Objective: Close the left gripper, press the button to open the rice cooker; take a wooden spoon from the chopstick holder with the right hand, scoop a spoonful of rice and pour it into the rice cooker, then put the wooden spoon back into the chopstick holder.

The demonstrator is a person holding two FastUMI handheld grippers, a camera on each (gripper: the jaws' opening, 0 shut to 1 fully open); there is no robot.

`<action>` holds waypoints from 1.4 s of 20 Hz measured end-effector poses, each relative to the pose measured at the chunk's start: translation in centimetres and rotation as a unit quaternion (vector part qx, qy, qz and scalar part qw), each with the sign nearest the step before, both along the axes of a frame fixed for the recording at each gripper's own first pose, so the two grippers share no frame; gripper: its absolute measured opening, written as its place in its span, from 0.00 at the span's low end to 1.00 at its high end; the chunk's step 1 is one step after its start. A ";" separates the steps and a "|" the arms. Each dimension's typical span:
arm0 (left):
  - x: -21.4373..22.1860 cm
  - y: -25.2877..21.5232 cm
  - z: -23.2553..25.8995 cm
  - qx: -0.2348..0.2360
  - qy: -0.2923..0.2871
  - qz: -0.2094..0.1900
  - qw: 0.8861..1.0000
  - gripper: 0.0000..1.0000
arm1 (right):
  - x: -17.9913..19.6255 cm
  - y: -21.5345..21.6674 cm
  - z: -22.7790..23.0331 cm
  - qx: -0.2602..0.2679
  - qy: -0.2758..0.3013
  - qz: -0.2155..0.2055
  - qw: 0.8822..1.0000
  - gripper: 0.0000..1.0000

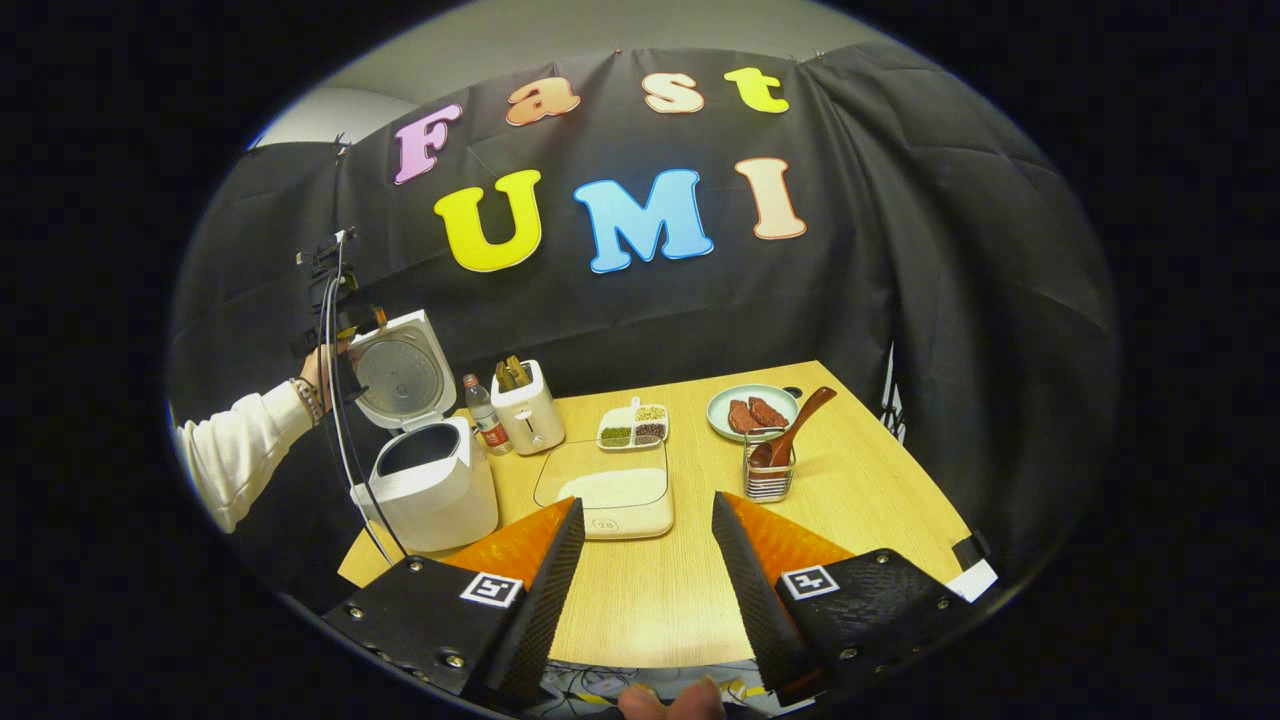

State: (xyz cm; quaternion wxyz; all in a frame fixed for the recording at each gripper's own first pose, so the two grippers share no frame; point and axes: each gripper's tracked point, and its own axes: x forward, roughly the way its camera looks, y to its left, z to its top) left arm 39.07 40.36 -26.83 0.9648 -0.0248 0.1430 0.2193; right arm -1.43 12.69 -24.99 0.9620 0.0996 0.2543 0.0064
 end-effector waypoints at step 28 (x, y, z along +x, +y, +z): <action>2.5 -0.3 3.7 -0.001 0.026 -0.012 1.000 0.93 | 0.0 1.7 -2.3 0.017 0.024 0.010 1.000 0.79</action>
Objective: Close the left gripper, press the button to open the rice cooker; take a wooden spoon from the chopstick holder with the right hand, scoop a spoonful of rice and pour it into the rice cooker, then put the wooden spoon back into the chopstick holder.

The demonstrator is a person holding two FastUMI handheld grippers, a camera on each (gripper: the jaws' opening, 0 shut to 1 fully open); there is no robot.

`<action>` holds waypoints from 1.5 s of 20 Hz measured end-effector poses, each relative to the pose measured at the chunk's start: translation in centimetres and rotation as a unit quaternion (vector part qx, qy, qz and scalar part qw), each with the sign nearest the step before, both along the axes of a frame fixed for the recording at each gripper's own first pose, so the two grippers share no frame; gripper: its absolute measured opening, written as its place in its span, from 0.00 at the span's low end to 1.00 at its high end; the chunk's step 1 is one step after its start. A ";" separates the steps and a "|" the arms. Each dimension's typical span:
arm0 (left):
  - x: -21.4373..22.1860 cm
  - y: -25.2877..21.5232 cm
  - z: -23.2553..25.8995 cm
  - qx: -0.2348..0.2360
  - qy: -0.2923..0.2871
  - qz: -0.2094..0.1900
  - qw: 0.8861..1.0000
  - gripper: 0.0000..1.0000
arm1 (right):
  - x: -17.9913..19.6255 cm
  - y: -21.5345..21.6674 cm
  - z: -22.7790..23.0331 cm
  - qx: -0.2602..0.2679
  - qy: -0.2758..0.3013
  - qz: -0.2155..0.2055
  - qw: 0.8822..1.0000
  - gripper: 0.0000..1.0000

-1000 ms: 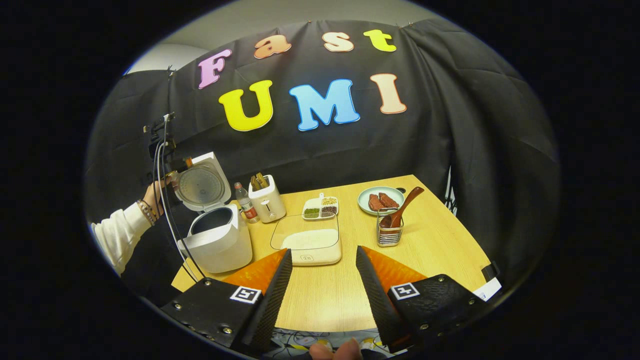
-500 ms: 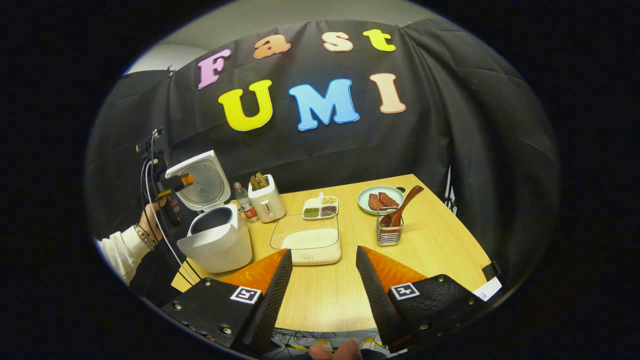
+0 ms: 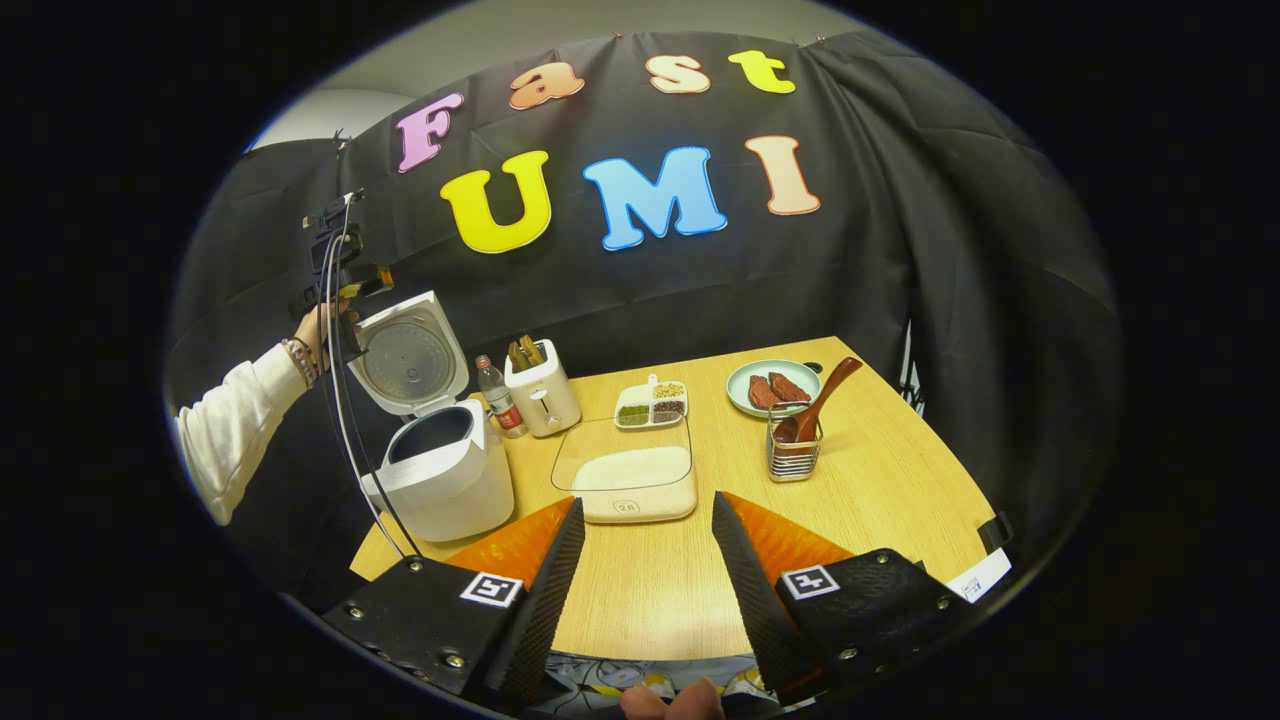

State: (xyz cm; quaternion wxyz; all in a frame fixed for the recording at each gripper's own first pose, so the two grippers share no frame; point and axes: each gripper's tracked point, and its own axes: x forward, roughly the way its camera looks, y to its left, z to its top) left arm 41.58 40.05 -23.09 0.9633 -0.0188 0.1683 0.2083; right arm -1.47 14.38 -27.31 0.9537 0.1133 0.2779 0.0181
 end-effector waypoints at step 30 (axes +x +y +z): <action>-16.2 -9.3 -11.7 -0.042 0.051 -0.038 0.997 0.96 | -0.9 0.3 -1.1 0.019 0.012 -0.004 1.000 0.79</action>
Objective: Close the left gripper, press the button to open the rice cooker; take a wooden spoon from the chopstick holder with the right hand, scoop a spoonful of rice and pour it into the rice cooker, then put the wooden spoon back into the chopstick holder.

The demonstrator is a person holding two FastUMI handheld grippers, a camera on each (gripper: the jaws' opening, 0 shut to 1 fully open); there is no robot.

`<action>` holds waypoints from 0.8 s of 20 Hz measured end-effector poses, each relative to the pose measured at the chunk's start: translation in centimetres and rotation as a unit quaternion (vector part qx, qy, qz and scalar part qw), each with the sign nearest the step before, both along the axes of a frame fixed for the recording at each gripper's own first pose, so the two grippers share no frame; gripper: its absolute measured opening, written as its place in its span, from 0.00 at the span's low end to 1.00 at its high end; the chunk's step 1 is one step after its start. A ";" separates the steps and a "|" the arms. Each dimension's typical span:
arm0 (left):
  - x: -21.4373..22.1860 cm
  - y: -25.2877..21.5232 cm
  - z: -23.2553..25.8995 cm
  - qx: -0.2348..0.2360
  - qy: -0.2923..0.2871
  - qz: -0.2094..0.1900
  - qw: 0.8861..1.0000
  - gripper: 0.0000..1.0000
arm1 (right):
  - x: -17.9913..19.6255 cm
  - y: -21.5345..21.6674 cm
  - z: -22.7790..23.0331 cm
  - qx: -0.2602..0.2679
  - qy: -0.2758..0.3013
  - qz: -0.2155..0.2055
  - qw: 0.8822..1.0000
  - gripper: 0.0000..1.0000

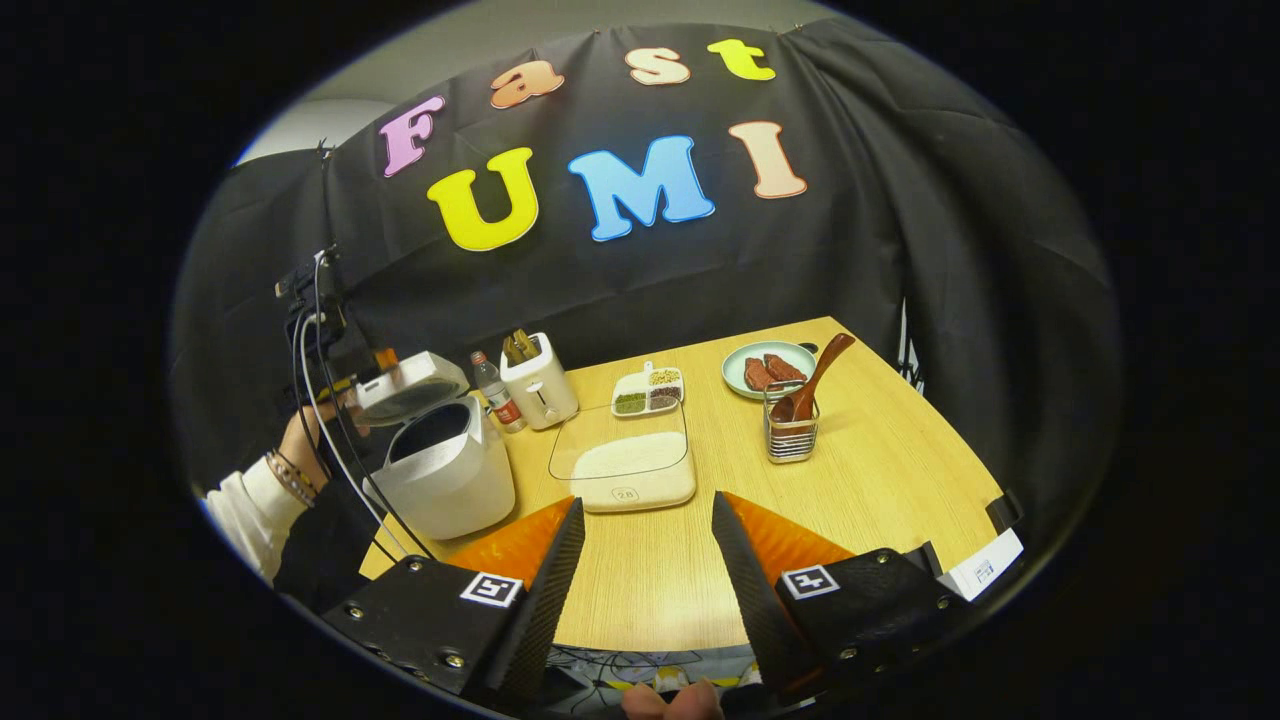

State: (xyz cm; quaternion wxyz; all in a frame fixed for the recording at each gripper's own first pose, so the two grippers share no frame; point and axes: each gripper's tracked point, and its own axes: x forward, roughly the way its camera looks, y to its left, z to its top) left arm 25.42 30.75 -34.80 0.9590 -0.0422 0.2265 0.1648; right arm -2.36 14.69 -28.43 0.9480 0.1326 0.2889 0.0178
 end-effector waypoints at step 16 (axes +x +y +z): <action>-4.5 -3.0 -9.4 -0.028 0.093 -0.011 0.995 1.00 | -0.6 0.5 0.0 0.013 -0.003 -0.001 1.000 0.79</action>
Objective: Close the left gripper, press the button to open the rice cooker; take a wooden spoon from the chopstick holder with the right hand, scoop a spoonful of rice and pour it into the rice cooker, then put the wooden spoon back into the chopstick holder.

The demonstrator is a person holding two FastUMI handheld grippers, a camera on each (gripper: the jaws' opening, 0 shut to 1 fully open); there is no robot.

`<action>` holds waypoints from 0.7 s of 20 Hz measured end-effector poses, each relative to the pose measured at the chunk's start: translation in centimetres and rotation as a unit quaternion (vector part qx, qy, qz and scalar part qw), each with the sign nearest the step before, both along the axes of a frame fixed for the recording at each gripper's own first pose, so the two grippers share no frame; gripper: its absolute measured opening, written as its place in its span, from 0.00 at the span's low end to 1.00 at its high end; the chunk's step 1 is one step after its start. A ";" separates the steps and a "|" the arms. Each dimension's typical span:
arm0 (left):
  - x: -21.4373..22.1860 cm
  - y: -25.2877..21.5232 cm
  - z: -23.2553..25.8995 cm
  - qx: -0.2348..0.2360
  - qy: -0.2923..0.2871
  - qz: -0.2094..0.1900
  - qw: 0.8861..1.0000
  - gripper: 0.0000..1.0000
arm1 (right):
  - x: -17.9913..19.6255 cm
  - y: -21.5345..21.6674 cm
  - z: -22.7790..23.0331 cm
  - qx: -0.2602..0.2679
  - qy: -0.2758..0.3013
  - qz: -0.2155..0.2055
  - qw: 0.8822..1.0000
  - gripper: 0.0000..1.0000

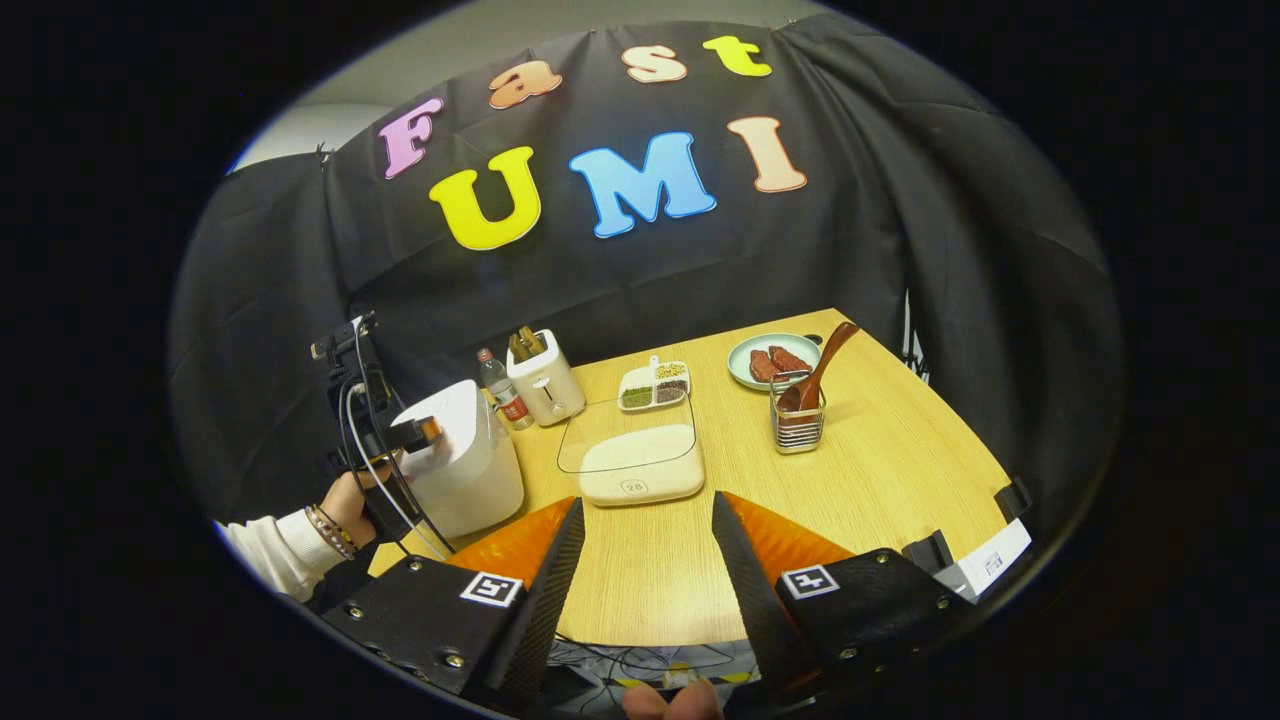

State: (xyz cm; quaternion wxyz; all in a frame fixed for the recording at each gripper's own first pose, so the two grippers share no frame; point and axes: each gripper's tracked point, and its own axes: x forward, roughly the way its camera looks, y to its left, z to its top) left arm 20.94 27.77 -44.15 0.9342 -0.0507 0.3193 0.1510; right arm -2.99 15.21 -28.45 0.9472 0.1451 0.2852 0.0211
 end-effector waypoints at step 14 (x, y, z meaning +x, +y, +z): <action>-11.4 -5.5 2.3 -0.024 0.016 -0.031 0.999 1.00 | 1.0 -2.6 2.3 0.021 -0.041 0.041 0.998 0.79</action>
